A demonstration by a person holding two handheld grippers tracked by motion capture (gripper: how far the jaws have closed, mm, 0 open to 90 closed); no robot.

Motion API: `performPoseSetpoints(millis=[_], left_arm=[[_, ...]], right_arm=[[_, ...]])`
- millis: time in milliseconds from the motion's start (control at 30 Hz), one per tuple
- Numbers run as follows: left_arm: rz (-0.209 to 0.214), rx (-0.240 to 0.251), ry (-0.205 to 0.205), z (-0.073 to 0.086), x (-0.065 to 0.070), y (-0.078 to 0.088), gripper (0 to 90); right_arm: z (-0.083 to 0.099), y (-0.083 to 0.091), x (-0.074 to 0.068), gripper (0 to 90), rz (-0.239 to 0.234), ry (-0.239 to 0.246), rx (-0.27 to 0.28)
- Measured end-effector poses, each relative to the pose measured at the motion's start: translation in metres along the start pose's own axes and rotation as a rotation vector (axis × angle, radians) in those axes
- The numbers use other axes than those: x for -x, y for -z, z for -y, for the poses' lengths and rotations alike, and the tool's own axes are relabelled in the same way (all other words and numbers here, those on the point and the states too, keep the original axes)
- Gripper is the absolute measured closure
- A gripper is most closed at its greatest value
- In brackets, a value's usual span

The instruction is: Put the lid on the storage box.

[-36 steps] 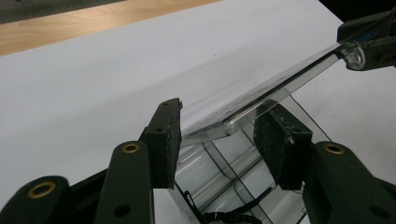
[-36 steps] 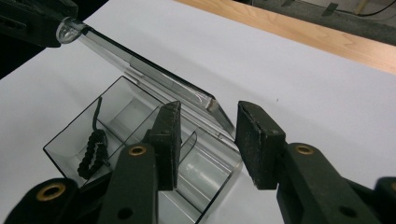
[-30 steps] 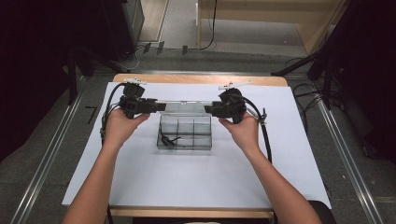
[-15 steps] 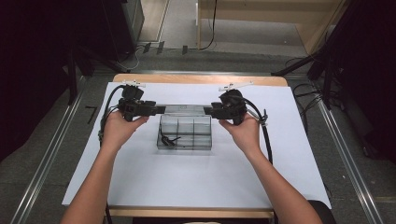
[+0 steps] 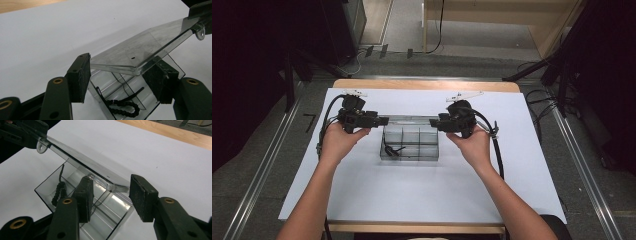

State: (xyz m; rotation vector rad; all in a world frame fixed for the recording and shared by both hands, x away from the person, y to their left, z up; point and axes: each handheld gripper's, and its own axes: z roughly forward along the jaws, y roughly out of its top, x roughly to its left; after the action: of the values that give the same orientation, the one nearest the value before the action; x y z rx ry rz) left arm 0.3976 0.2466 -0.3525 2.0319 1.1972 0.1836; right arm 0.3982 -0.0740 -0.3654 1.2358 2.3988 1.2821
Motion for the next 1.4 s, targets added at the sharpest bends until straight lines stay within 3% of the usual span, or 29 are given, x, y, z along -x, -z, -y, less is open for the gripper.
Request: performPoseSetpoints(millis=[333, 700, 1400], left_arm=[[0.005, 0.001, -0.022, 0.009, 0.004, -0.001, 38.9], [-0.003, -0.001, -0.012, 0.019, 0.005, -0.001, 38.2], [0.004, 0.010, -0.039, 0.033, 0.009, -0.007, 37.4]], right_arm=[[0.008, -0.001, -0.001, 54.7, -0.003, -0.010, -0.002], [0.016, -0.004, -0.006, 52.5, 0.005, -0.010, -0.005], [0.034, -0.006, -0.009, 51.6, 0.007, -0.005, -0.011]])
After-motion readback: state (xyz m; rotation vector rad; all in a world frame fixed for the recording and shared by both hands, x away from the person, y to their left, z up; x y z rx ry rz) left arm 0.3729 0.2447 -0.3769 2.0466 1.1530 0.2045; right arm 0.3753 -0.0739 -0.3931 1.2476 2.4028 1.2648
